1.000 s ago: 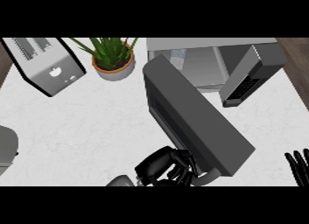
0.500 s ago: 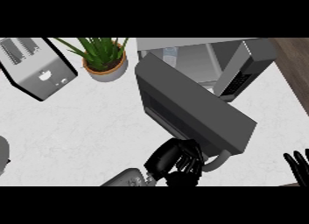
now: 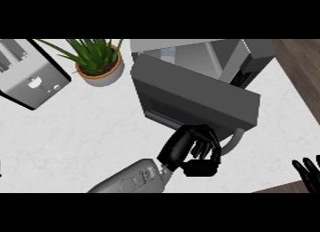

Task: Pick up the milk, place it into the microwave and close the microwave

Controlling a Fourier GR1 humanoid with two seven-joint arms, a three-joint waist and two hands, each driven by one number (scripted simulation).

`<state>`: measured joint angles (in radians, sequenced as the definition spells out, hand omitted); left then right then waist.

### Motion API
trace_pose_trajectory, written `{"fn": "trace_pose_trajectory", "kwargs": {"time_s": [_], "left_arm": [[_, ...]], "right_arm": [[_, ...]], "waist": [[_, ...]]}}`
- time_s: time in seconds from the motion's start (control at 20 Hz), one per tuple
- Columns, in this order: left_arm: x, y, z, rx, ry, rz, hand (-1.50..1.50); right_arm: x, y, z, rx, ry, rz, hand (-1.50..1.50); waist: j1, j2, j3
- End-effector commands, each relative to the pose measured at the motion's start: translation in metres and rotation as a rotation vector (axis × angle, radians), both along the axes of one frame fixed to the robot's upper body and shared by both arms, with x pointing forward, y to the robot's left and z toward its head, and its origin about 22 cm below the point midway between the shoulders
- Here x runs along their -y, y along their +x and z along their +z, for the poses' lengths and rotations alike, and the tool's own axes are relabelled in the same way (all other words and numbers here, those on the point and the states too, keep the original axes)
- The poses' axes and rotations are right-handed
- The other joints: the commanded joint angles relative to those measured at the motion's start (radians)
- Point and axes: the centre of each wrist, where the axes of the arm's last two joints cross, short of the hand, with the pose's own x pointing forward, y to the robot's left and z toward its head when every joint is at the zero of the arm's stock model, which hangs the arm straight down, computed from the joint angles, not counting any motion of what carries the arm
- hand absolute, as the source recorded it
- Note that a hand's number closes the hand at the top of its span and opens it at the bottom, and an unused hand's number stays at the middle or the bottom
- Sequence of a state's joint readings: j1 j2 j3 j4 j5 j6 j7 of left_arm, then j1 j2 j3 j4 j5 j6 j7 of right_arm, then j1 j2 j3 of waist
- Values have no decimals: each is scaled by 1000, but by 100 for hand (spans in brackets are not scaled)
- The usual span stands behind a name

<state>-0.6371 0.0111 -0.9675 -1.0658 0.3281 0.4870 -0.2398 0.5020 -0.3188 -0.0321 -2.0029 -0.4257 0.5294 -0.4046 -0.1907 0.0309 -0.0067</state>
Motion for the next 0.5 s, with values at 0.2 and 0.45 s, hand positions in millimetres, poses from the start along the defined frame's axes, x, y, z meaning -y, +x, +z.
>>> {"fn": "trace_pose_trajectory", "kwargs": {"time_s": [0.2,0.45], "left_arm": [[11,38,33,31,-60,109,150],[10,53,35,28,-60,147,150]], "right_arm": [[-5,1,17,-5,2,17,-150],[-3,6,31,13,-12,21,-150]], "waist": [[-28,13,2],[-41,22,2]]}}
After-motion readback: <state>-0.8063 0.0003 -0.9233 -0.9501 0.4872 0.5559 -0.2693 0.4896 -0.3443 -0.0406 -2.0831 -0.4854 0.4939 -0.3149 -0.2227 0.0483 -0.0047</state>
